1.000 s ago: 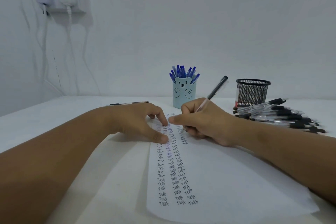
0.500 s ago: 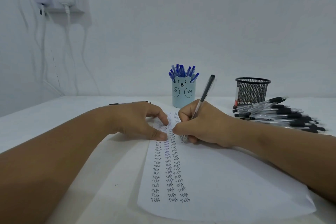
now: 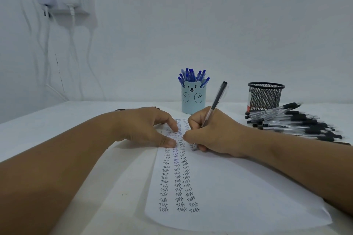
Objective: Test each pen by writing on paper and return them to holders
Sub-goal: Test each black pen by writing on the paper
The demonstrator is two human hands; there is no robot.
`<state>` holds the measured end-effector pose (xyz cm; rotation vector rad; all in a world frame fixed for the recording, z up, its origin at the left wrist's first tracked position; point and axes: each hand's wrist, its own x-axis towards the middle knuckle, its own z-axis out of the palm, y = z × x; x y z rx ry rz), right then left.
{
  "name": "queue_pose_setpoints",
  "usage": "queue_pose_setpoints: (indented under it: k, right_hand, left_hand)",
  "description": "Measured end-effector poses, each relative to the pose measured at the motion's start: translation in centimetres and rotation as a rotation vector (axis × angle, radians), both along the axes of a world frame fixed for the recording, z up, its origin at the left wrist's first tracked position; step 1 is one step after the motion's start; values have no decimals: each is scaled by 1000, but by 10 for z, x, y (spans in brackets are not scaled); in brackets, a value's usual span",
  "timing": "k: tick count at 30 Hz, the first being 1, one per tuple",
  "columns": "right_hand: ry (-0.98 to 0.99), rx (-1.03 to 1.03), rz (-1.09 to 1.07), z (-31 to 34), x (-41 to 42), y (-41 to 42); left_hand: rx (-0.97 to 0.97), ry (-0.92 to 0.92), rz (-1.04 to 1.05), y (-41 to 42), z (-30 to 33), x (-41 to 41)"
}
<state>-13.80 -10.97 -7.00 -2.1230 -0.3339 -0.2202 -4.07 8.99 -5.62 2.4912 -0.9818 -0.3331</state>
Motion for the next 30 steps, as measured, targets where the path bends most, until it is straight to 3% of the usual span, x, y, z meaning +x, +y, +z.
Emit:
queue_pose_setpoints:
  k: [30]
  right_hand:
    - [12, -30, 38, 0, 1, -1]
  left_hand:
    - [36, -27, 17, 0, 1, 0]
